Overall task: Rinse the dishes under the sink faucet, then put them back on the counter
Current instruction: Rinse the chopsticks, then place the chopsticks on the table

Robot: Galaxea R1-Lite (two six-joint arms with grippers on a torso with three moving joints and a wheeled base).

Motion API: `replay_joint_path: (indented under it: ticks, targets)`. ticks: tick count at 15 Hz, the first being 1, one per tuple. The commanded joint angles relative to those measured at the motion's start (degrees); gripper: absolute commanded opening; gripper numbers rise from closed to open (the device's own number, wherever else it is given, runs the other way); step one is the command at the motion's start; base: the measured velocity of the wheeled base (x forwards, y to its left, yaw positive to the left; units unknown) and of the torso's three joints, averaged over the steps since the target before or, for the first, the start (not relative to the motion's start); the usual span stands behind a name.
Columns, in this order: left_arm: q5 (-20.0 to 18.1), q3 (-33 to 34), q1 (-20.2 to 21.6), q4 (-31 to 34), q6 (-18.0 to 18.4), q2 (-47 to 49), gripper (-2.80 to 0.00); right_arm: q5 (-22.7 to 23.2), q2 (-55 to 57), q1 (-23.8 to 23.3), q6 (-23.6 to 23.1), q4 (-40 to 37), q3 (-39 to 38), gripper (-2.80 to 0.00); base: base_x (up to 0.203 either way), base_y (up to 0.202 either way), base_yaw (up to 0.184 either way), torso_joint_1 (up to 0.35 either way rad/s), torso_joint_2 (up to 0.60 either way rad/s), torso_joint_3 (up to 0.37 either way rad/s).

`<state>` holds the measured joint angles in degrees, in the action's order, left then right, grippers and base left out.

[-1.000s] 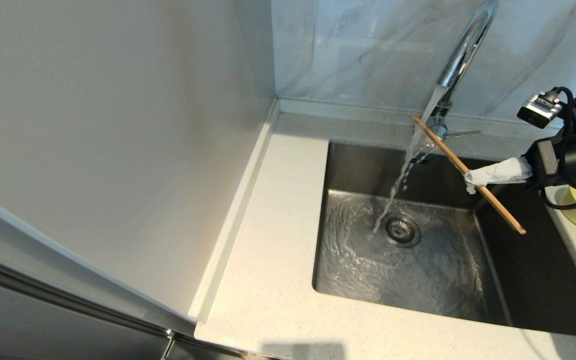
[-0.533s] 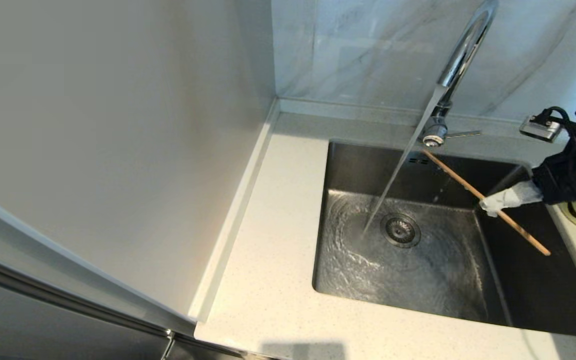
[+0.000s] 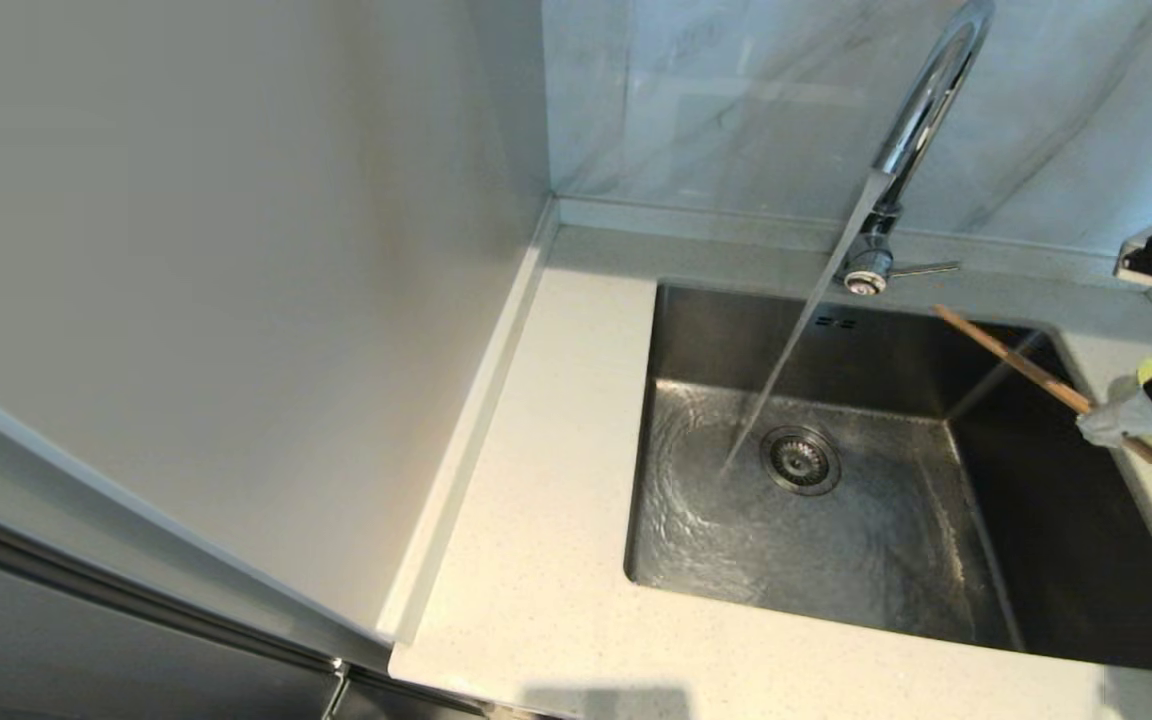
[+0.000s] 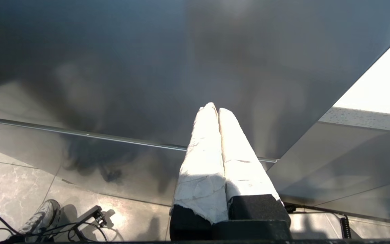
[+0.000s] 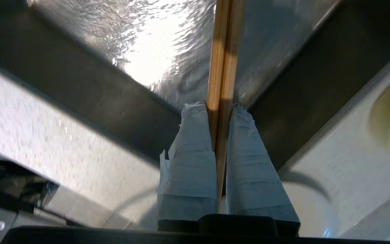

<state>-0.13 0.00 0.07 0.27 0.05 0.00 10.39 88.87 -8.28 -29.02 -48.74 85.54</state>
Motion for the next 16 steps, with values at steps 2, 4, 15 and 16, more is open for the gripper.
replay_joint_path:
  ticks: [2,4,15,16]
  targets:
    - [0.0,0.0,0.0,0.0,0.0,0.0,-2.8,-2.6,-3.3,2.2,0.4,5.2,-14.1,-2.8,0.0,0.0,0.0,0.0,0.0,0.0]
    - [0.0,0.0,0.0,0.0,0.0,0.0,-2.8,-3.9,-4.7,2.8,2.0,8.9,-17.3,-2.8,0.0,0.0,0.0,0.0,0.0,0.0]
    - [0.0,0.0,0.0,0.0,0.0,0.0,-2.8,-22.5,-15.1,-7.3,18.1,10.0,-21.0,-2.8,0.0,0.0,0.0,0.0,0.0,0.0]
    - [0.0,0.0,0.0,0.0,0.0,0.0,-2.8,-24.1,-15.6,-8.8,18.2,10.1,-22.0,-2.8,0.0,0.0,0.0,0.0,0.0,0.0]
